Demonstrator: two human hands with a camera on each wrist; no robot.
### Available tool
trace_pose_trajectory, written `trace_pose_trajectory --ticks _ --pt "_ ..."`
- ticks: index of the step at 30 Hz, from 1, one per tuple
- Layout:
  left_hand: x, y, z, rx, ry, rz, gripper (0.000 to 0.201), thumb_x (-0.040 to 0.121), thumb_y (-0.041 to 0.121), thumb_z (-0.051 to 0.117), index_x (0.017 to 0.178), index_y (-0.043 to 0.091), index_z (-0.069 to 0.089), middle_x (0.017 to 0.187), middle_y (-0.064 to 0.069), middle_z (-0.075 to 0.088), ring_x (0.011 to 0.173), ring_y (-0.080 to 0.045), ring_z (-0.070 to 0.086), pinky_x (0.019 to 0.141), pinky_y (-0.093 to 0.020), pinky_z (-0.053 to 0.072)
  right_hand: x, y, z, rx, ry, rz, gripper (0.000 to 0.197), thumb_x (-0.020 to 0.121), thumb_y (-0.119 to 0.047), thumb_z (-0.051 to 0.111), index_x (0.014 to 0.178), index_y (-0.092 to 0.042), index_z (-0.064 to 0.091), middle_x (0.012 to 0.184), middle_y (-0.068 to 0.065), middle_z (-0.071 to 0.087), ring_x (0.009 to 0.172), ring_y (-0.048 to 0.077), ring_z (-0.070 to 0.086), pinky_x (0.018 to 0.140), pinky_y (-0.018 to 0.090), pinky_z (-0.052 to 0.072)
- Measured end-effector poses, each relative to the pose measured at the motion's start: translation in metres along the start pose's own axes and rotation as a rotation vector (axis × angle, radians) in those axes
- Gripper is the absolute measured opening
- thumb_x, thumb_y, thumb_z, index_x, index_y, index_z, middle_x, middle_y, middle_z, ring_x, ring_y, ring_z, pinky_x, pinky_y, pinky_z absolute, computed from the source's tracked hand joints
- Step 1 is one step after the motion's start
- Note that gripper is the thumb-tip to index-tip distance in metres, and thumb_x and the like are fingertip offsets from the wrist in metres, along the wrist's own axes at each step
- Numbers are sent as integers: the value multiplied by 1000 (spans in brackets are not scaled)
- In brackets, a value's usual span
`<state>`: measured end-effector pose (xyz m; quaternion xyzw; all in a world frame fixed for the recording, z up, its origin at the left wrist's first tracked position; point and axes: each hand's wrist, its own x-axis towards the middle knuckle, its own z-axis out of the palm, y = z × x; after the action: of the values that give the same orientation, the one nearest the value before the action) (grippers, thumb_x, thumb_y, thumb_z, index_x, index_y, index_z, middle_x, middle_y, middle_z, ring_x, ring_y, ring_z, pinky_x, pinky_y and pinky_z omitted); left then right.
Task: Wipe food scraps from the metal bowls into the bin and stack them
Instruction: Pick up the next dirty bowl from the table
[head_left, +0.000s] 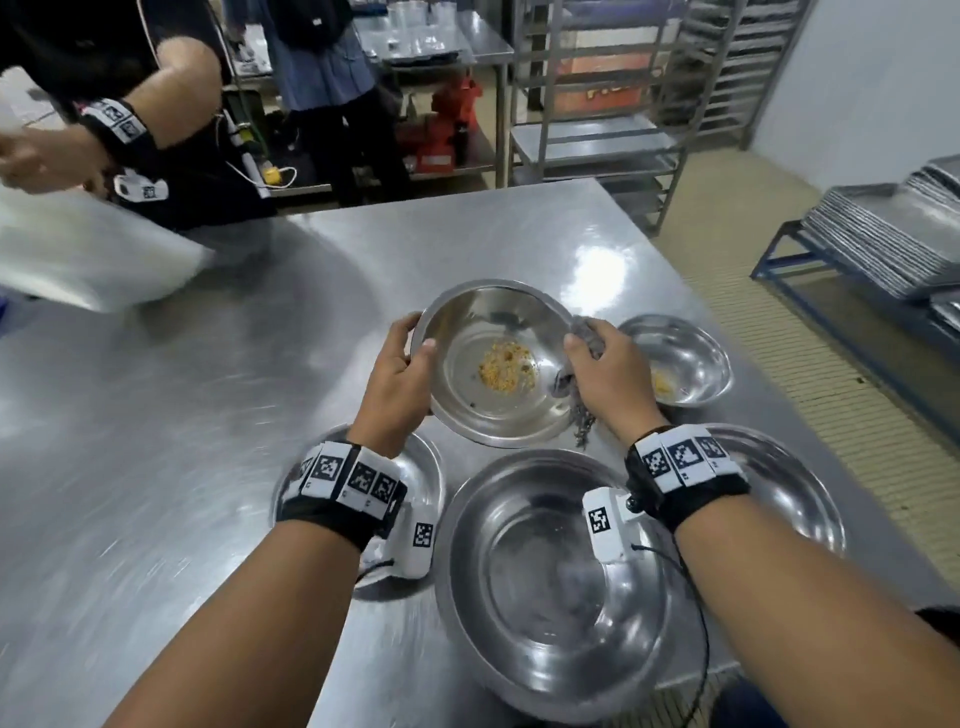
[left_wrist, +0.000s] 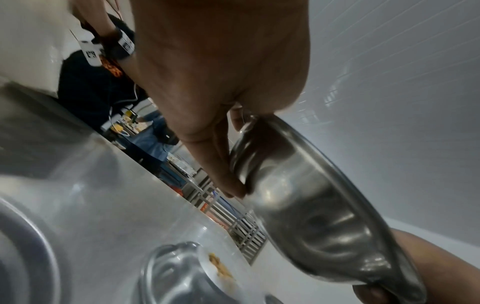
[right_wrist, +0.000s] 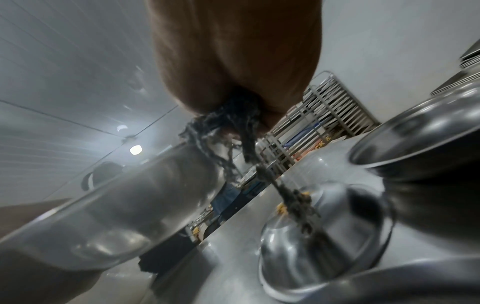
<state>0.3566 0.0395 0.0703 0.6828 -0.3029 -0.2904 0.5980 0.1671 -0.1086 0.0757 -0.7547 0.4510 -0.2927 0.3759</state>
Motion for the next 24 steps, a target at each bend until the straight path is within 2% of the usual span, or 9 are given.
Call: trace_pose_trajectory --ticks 2,5,7,9,13,15,17,20,24 --pt "-11 5 28 -7 -47 2 24 111 26 48 130 40 55 94 -5 74 72 -22 71 57 -40 55 -11 13 -31 14 46 26 36 104 -32 55 134 -14 61 103 -8 63 98 15 62 91 32 51" --pt "-27 15 78 -26 -151 5 25 111 26 49 127 45 56 108 -13 74 85 -32 73 72 -60 60 -25 37 -83 -19 116 60 35 104 -31 56 133 -13 62 103 -6 60 98 12 55 87 25 40" --pt "-38 18 115 -44 -208 12 27 110 27 51 134 38 56 115 -13 72 91 -33 74 75 -57 62 -37 58 -121 -43 153 74 33 103 -31 56 130 -16 64 108 0 67 99 15 58 87 26 41" --pt "-52 20 157 -73 -256 11 30 107 34 54 137 39 56 122 -13 70 96 -31 73 76 -51 61 -54 82 -159 -50 196 88 33 102 -31 57 131 -16 64 115 2 70 104 17 60 90 27 43" --pt "-93 24 247 -162 -342 -33 29 108 28 54 129 47 59 123 -6 71 107 -27 72 97 -53 58 -99 136 -230 -79 300 138 36 103 -33 57 134 -14 62 122 3 70 109 18 62 90 25 42" --pt "-115 26 289 -166 -403 -20 32 103 35 58 133 46 60 128 -5 70 115 -28 70 103 -52 56 -122 164 -261 -88 337 160 37 103 -34 56 134 -14 62 122 4 70 111 21 64 90 26 44" --pt "-136 24 330 -175 -460 12 34 104 35 57 137 41 59 130 -4 69 118 -25 69 104 -50 55 -146 191 -292 -89 380 182 37 103 -32 56 135 -13 61 121 3 71 108 16 63 90 26 46" --pt "-167 20 387 -169 -534 48 29 111 22 51 138 30 58 126 -2 71 112 -16 70 96 -39 55 -183 227 -335 -114 441 203 36 103 -29 57 135 -12 61 119 3 70 100 8 56 89 26 47" --pt "-203 18 444 -112 -602 54 27 107 27 55 128 40 65 122 -2 73 114 -25 70 102 -53 55 -224 265 -378 -122 529 251 35 103 -26 58 136 -13 61 122 1 69 103 4 55 89 21 42"
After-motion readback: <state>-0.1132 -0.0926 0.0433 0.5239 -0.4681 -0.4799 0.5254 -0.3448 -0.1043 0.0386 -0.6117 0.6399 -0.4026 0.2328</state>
